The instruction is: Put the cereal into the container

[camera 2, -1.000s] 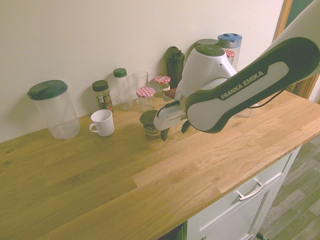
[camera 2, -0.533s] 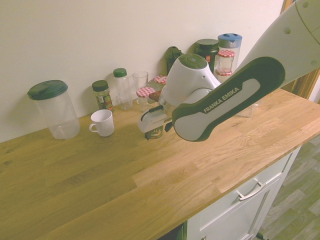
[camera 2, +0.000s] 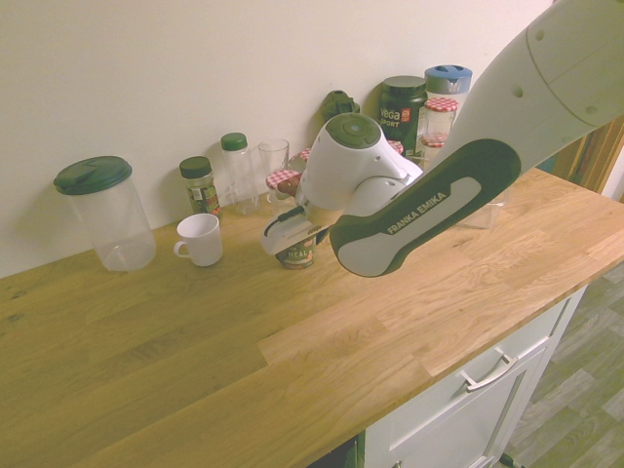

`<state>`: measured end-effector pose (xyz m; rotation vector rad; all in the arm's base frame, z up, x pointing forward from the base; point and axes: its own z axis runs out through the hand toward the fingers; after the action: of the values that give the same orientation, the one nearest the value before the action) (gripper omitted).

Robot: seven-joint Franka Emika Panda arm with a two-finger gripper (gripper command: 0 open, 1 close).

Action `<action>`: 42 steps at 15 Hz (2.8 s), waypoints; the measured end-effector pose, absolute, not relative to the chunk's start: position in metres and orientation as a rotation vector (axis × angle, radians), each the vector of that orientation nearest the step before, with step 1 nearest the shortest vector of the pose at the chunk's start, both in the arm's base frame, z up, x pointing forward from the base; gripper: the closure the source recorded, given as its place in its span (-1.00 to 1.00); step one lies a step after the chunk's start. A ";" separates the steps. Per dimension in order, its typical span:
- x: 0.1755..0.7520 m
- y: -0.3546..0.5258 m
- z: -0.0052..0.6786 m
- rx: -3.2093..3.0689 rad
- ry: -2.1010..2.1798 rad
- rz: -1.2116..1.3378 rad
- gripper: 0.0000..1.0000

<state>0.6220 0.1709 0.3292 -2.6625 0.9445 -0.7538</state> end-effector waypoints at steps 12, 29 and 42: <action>0.625 0.171 0.335 -2.633 0.963 -0.761 1.00; 0.598 -0.108 0.451 -2.438 1.442 -0.970 1.00; 0.621 -0.160 0.364 -2.440 1.553 -0.894 1.00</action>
<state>0.6210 -0.1603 0.3641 -2.4400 1.5533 -0.8935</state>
